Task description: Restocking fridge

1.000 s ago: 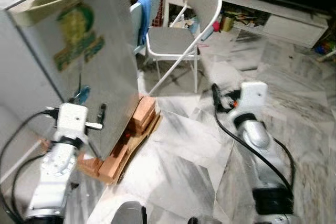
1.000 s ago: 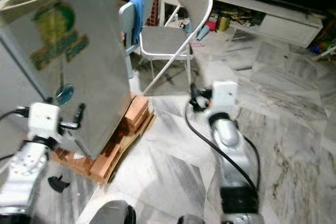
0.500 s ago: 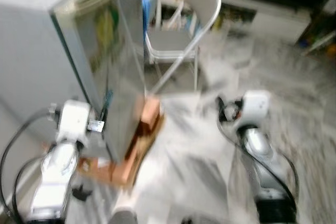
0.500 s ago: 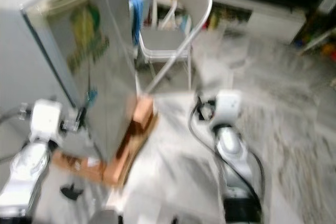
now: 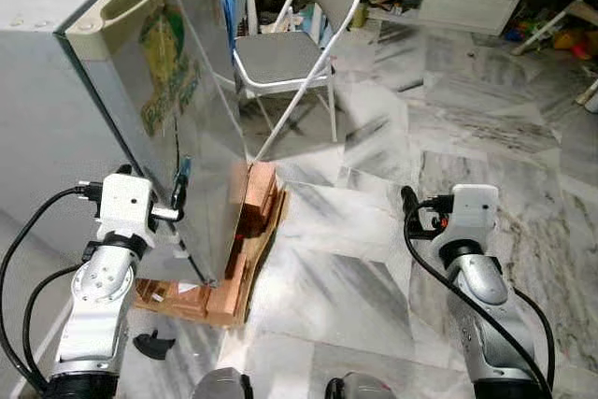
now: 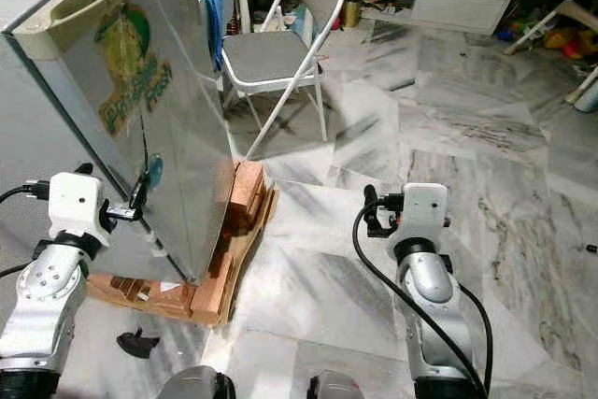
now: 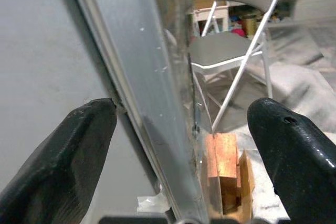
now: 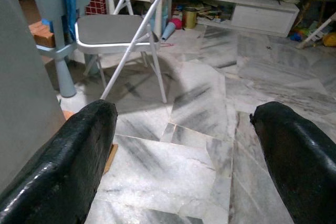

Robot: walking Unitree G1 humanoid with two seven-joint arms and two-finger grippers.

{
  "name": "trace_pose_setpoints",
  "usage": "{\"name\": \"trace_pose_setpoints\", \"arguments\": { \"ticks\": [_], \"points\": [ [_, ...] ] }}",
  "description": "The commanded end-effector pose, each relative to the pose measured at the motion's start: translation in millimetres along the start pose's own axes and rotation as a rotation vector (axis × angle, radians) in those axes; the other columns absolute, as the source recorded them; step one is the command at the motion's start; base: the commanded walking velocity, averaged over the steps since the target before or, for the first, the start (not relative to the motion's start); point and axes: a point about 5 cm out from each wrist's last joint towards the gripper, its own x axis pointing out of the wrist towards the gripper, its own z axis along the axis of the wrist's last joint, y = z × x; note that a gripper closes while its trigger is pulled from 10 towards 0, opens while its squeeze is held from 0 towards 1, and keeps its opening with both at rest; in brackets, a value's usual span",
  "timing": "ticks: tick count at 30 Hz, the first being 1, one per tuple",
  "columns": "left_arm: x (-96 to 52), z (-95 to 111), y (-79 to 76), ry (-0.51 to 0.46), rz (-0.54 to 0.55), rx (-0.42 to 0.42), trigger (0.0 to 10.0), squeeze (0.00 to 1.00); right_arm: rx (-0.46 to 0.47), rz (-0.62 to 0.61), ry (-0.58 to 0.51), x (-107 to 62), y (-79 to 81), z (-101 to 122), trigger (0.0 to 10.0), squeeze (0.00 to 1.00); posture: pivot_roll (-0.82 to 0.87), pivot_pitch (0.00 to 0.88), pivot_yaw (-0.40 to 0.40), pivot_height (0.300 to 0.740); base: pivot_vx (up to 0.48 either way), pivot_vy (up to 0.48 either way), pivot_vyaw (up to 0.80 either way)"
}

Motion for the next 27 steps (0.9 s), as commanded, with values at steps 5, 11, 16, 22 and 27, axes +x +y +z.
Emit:
{"name": "trace_pose_setpoints", "arguments": {
  "ticks": [5, 11, 16, 22, 27],
  "points": [
    [12.1, -2.5, 9.3, 0.032, 0.077, -0.071, 10.0, 0.00, -0.006, 0.025, 0.001, 1.9, 2.9, 4.9, 10.0, 0.00, 0.09, 0.044, -0.032, 0.740, 0.000, 0.000, 0.00],
    [26.0, -0.1, 14.9, 0.031, 0.100, -0.094, 10.0, 0.00, -0.008, 0.043, 0.003, 2.5, 6.2, 7.0, 10.0, 0.00, 0.09, 0.050, -0.039, 0.740, 0.000, 0.000, 0.00],
    [39.9, 1.8, 15.6, 0.033, 0.074, -0.122, 10.0, 0.00, -0.015, 0.059, 0.023, -2.3, 6.0, 4.9, 10.0, 0.00, 0.07, 0.053, -0.036, 0.740, 0.000, 0.000, 0.00],
    [47.1, 2.1, 6.6, 0.044, 0.001, -0.155, 10.0, 0.00, -0.026, 0.056, 0.040, -4.2, 3.4, 2.7, 10.0, 0.00, 0.06, 0.057, -0.034, 0.740, 0.000, 0.000, 0.00],
    [45.1, 0.7, -0.2, 0.046, -0.025, -0.156, 10.0, 0.00, -0.035, 0.091, 0.082, -6.7, 6.2, -1.0, 10.0, 0.00, 0.06, 0.060, -0.038, 0.740, 0.000, 0.000, 0.00]
  ]
}}
